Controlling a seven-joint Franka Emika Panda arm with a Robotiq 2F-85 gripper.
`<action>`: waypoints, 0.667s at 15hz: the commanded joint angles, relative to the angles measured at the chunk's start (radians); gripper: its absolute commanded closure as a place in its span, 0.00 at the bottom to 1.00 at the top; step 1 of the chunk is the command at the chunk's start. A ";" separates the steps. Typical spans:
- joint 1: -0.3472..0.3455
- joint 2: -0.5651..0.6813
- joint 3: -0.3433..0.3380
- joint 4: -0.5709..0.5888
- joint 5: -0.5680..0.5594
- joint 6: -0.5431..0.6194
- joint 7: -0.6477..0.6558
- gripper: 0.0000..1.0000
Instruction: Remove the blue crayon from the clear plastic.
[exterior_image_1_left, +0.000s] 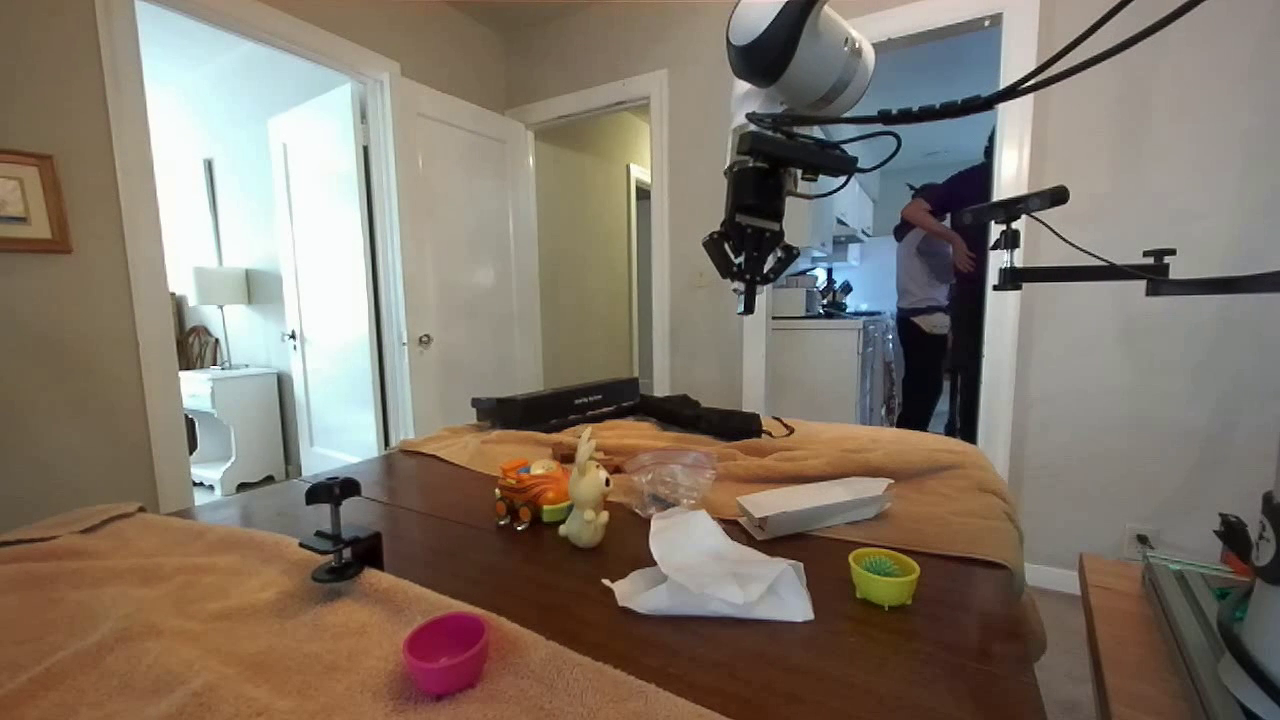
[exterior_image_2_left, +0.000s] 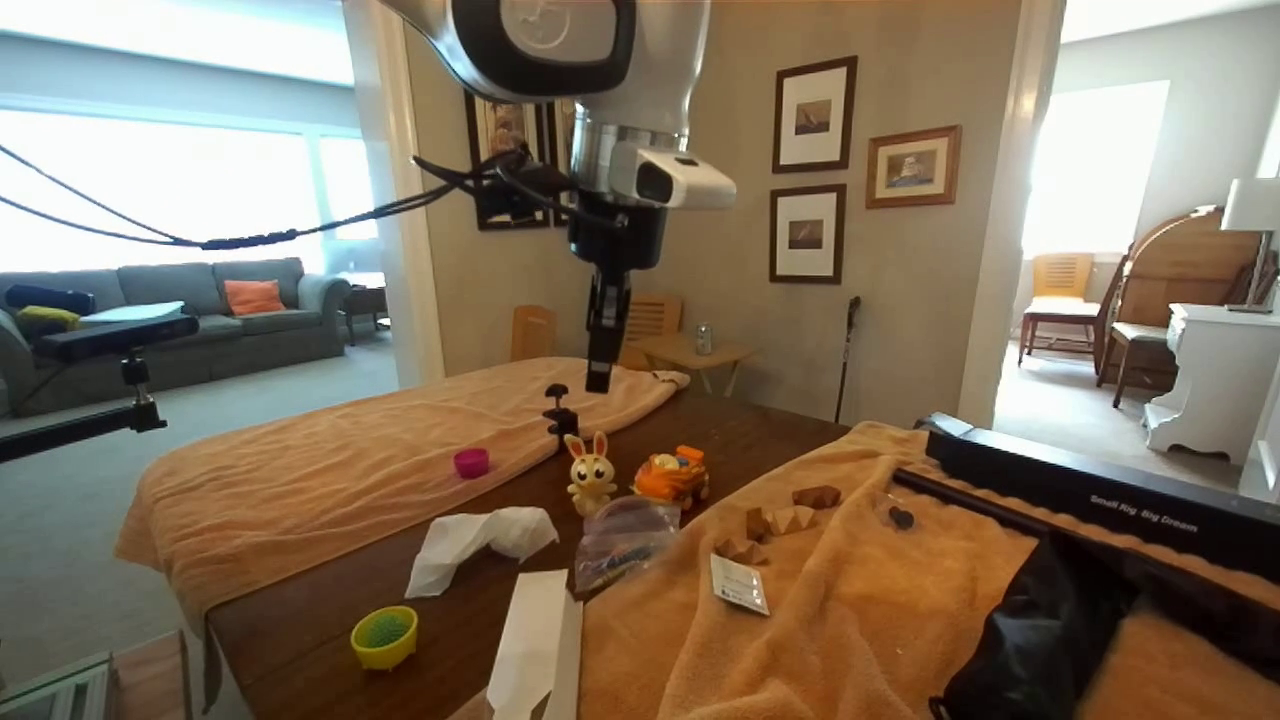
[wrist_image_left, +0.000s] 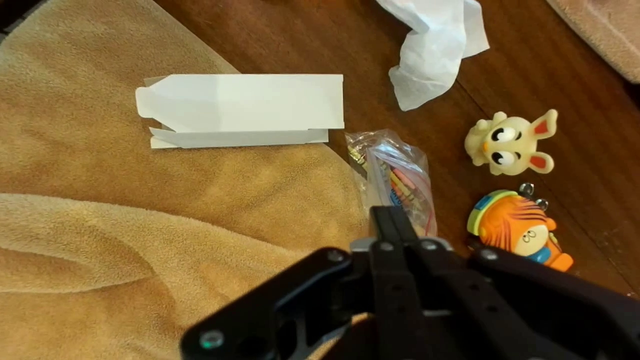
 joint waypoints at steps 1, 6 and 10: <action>0.004 0.044 -0.017 -0.004 0.058 0.023 -0.086 1.00; 0.004 0.134 -0.022 0.008 0.054 0.101 -0.148 1.00; 0.009 0.153 -0.014 0.038 0.115 0.095 -0.080 1.00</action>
